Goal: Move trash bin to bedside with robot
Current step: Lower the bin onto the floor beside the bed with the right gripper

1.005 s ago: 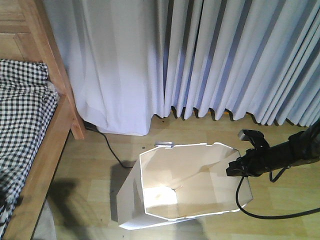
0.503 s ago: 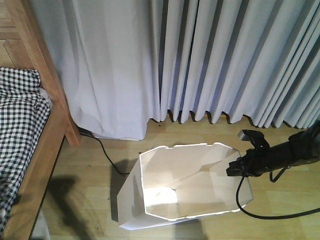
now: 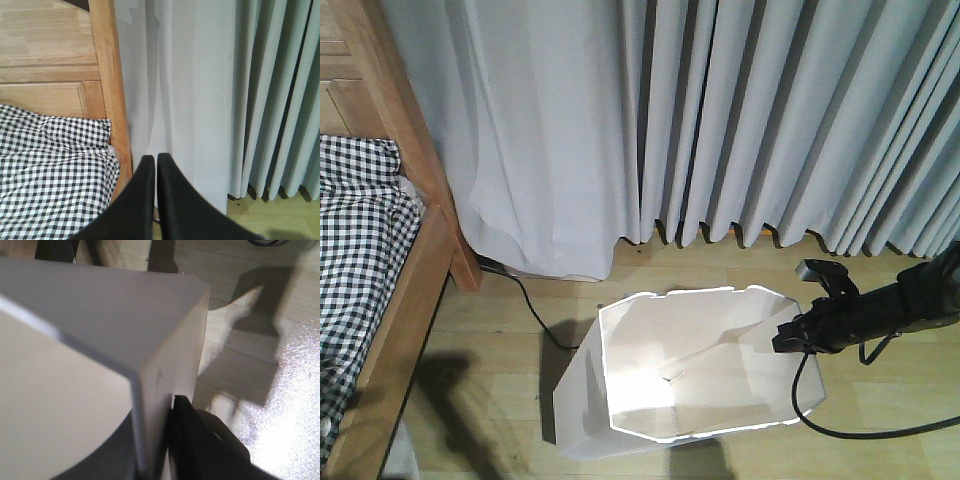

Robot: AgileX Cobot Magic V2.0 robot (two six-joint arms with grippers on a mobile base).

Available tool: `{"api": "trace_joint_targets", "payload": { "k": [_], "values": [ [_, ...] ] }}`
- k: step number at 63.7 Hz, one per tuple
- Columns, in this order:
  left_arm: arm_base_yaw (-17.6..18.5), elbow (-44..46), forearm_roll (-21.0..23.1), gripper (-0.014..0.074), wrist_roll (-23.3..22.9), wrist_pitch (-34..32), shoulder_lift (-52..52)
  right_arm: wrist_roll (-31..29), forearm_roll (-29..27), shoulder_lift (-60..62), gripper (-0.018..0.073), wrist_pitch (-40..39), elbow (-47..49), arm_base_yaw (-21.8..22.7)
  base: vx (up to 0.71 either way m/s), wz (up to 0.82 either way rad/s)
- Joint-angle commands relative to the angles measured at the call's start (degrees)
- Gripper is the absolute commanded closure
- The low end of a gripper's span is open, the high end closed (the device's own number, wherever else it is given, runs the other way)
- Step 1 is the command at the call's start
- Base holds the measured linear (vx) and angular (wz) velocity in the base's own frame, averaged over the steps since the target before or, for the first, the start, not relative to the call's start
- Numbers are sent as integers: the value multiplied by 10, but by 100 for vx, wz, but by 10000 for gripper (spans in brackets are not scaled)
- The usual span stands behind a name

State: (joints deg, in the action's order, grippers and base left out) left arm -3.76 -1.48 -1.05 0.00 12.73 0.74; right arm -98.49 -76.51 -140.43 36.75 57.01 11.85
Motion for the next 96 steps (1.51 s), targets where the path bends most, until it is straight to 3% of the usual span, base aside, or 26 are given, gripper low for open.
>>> {"api": "trace_joint_targets", "payload": {
  "k": [1, 9, 16, 26, 44, 56, 87, 96],
  "values": [
    [0, -11, 2, 603, 0, -41, 9, 3, -31, 42, 566, 146, 3, 3, 0, -1],
    [0, -11, 2, 603, 0, -41, 9, 10, -49, 39, 566, 97, 6, 3, 0, -1],
    [0, -11, 2, 603, 0, -41, 9, 67, -45, 29, 566, 20, 26, 3, 0, -1],
    [0, -11, 2, 603, 0, -41, 9, 119, 38, 5, 566, -14, 72, -1, 0, 0],
    [0, -11, 2, 603, 0, -41, 9, 311, 208, -80, 561, -36, 212, -7, 0, 0],
    [0, -11, 2, 603, 0, -41, 9, 402, 266, -157, 558, -31, 320, -7, 0, 0],
    [0, -11, 2, 603, 0, -41, 9, 452, 279, -329, 544, 4, 525, -8, 0, 0],
    [0, -11, 2, 603, 0, -41, 9, 484, 323, -359, 537, 3, 573, -18, 0, 0]
  ]
}}
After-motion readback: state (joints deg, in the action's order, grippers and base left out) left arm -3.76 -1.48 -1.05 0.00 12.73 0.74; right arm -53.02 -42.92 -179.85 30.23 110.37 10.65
